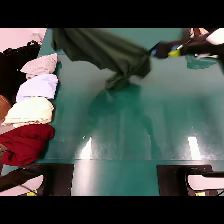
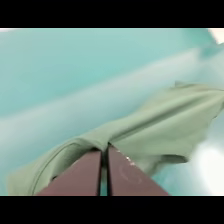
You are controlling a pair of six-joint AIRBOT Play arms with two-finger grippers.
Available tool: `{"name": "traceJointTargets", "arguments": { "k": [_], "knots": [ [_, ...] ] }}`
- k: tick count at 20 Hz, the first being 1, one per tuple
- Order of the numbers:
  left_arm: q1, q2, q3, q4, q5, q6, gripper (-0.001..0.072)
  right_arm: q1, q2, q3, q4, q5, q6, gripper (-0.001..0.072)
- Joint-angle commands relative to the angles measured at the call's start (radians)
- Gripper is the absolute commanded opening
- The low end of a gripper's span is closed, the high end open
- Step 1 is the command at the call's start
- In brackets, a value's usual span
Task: Fold the shirts.
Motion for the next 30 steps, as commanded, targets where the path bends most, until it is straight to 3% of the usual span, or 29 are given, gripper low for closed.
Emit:
{"name": "traceJointTargets", "arguments": {
  "k": [1,6,9,11,15,19,23,24,25,26,27,28,30],
  "knots": [
    [0.001,0.183,0.000,-0.100,-0.035,-0.005,0.0024,-0.027,0.167,0.146,-0.048,0.139,0.031,0.0017],
    [0.001,0.282,0.000,-0.131,-0.201,-0.006,0.0024,-0.026,0.333,0.247,-0.174,0.156,0.142,0.0018],
    [0.001,0.244,-0.042,-0.129,-0.361,-0.009,0.0024,-0.026,0.376,0.182,-0.197,0.204,0.195,0.0018],
    [0.001,0.226,-0.150,-0.129,-0.388,-0.009,0.0024,-0.022,0.360,0.079,-0.195,0.258,0.237,0.0017],
    [0.001,0.224,-0.533,-0.125,-0.342,-0.005,0.0024,0.075,0.300,-0.225,-0.197,0.279,0.241,0.0017],
    [0.001,0.225,-0.933,-0.124,-0.222,0.023,0.0025,0.189,0.257,-0.564,-0.195,0.133,0.241,0.0019],
    [0.001,0.225,-1.128,-0.113,-0.112,0.030,0.0025,0.233,0.214,-0.697,-0.193,0.042,0.240,0.0022],
    [0.001,0.225,-1.136,-0.107,-0.111,0.030,0.0026,0.233,0.208,-0.705,-0.190,0.043,0.240,0.0080],
    [0.001,0.225,-1.135,-0.103,-0.112,0.030,0.0027,0.227,0.200,-0.701,-0.189,0.051,0.240,0.0299],
    [0.001,0.225,-1.130,-0.103,-0.113,0.030,0.0045,0.218,0.201,-0.693,-0.188,0.060,0.240,0.0402],
    [0.001,0.226,-1.118,-0.102,-0.116,0.029,0.0314,0.207,0.207,-0.677,-0.187,0.077,0.240,0.0401],
    [0.001,0.225,-1.095,-0.099,-0.123,0.029,0.0528,0.192,0.222,-0.662,-0.188,0.089,0.240,0.0401],
    [0.001,0.225,-1.022,-0.074,-0.129,0.029,0.0553,0.147,0.274,-0.634,-0.188,0.109,0.240,0.0401]
  ]
}}
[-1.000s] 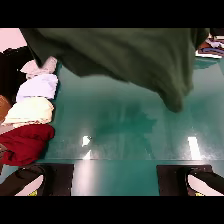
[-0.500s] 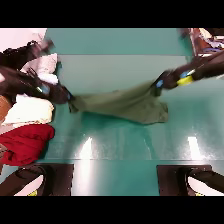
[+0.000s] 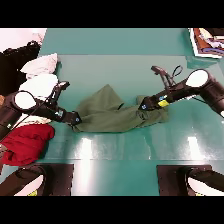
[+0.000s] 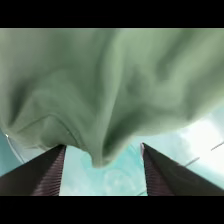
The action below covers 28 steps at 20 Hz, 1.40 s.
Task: Fold the shirts.
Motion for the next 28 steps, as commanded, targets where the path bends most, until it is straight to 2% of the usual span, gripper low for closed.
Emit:
{"name": "traceJointTargets", "arguments": {
  "k": [1,3,7,9,12,15,21,22,23,24,25,28],
  "knots": [
    [0.000,0.000,0.086,0.048,0.010,0.002,0.0552,-0.066,0.068,0.032,0.000,0.037,-0.001,0.0401],
    [0.000,0.000,0.151,0.102,0.072,0.001,0.0553,-0.125,0.122,0.051,0.001,0.068,0.000,0.0401],
    [0.038,-0.062,0.168,0.146,0.320,-0.069,0.0552,-0.232,0.178,0.028,0.002,0.098,0.000,0.0401],
    [0.085,-0.167,0.168,0.126,0.331,-0.056,0.0552,-0.264,0.178,0.009,0.002,0.104,0.000,0.0401],
    [0.109,-0.335,0.168,0.055,0.328,0.074,0.0552,-0.282,0.177,-0.025,0.002,0.085,-0.001,0.0401],
    [0.109,-0.454,0.188,-0.081,0.324,0.204,0.0552,-0.282,0.177,-0.066,0.002,0.082,-0.001,0.0401],
    [0.105,-0.541,0.234,-0.111,0.264,0.212,0.0550,-0.282,0.177,-0.079,0.002,0.085,0.000,0.0400],
    [0.106,-0.541,0.236,-0.117,0.264,0.211,0.0529,-0.282,0.177,-0.079,0.001,0.081,0.000,0.0401],
    [0.106,-0.541,0.242,-0.117,0.261,0.211,0.0322,-0.282,0.177,-0.079,-0.003,0.075,0.000,0.0401],
    [0.106,-0.541,0.253,-0.117,0.256,0.211,0.0151,-0.282,0.177,-0.079,-0.009,0.069,0.000,0.0401],
    [0.106,-0.541,0.270,-0.117,0.244,0.212,0.0025,-0.285,0.174,-0.079,-0.010,0.064,0.000,0.0401],
    [0.106,-0.518,0.367,-0.110,0.210,0.211,0.0025,-0.348,0.128,-0.079,-0.009,0.080,0.000,0.0402]
  ]
}}
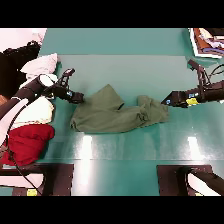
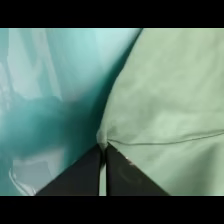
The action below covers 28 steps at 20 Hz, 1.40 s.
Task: Fold the shirts.
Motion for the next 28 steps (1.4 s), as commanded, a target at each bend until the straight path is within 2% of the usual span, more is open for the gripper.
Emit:
{"name": "traceJointTargets", "arguments": {
  "k": [1,2,4,7,12,17,18,20,22,25,28],
  "knots": [
    [0.000,0.026,0.099,-0.001,-0.034,0.004,0.0025,-0.067,-0.058,0.000,-0.003,0.018,-0.005,0.0493],
    [0.000,0.042,0.131,-0.002,-0.035,0.004,0.0025,-0.096,-0.097,0.000,-0.003,0.024,-0.015,0.0540],
    [0.000,0.054,0.180,-0.002,-0.036,0.004,0.0025,-0.122,-0.182,0.000,0.010,0.000,-0.066,0.0533],
    [0.000,0.055,0.192,-0.002,-0.035,0.004,0.0025,-0.097,-0.305,0.038,0.118,-0.053,-0.121,0.0532],
    [0.000,0.055,0.192,-0.002,-0.036,0.004,0.0026,0.021,-0.513,0.238,0.072,-0.116,-0.125,0.0532],
    [0.000,0.055,0.192,-0.002,-0.036,0.004,0.0026,0.073,-0.703,0.402,0.053,-0.023,-0.122,0.0530],
    [0.000,0.055,0.192,-0.002,-0.036,0.004,0.0026,0.084,-0.730,0.426,0.053,-0.006,-0.122,0.0478],
    [0.000,0.055,0.192,-0.002,-0.037,0.004,0.0026,0.107,-0.758,0.459,0.053,-0.003,-0.123,0.0306],
    [0.000,0.058,0.192,-0.001,-0.045,-0.004,0.0025,0.118,-0.753,0.485,0.051,-0.019,-0.136,0.0019],
    [0.021,0.119,0.209,0.014,-0.032,-0.039,0.0024,0.098,-0.698,0.559,0.050,-0.012,-0.136,0.0019],
    [0.083,0.261,0.291,0.016,-0.026,-0.067,0.0024,0.042,-0.568,0.667,0.051,0.016,-0.135,0.0019]
  ]
}}
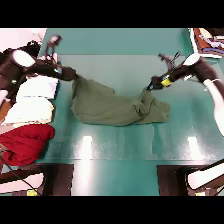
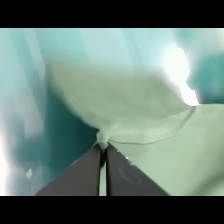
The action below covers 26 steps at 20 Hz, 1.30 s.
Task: Fold the shirts.
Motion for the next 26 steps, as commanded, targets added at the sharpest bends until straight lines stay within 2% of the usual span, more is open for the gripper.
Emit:
{"name": "traceJointTargets", "arguments": {
  "k": [1,9,12,16,18,22,24,26],
  "knots": [
    [0.062,0.157,0.090,0.006,0.012,-0.030,0.0024,-0.055,0.132,0.123,0.000,0.037,-0.001,0.0019],
    [0.103,0.546,0.432,0.014,0.080,-0.031,0.0025,-0.230,0.554,0.424,0.001,0.071,0.026,0.0019],
    [0.103,0.583,0.566,0.013,0.077,-0.075,0.0024,-0.306,0.698,0.408,0.001,0.019,0.050,0.0019],
    [0.103,0.582,0.696,0.018,0.095,-0.074,0.0023,-0.442,0.835,0.349,0.003,-0.021,0.054,0.0019],
    [0.103,0.567,0.694,0.032,0.055,-0.074,0.0023,-0.499,0.838,0.385,0.002,-0.012,0.077,0.0019],
    [0.103,0.417,0.677,0.071,-0.132,-0.125,0.0024,-0.489,0.718,0.468,0.008,0.072,0.117,0.0018],
    [0.103,0.324,0.612,0.068,-0.201,-0.127,0.0025,-0.416,0.647,0.386,0.000,0.105,0.127,0.0018],
    [0.102,0.222,0.521,0.067,-0.263,-0.127,0.0025,-0.317,0.565,0.262,-0.076,0.111,0.130,0.0018]
  ]
}}
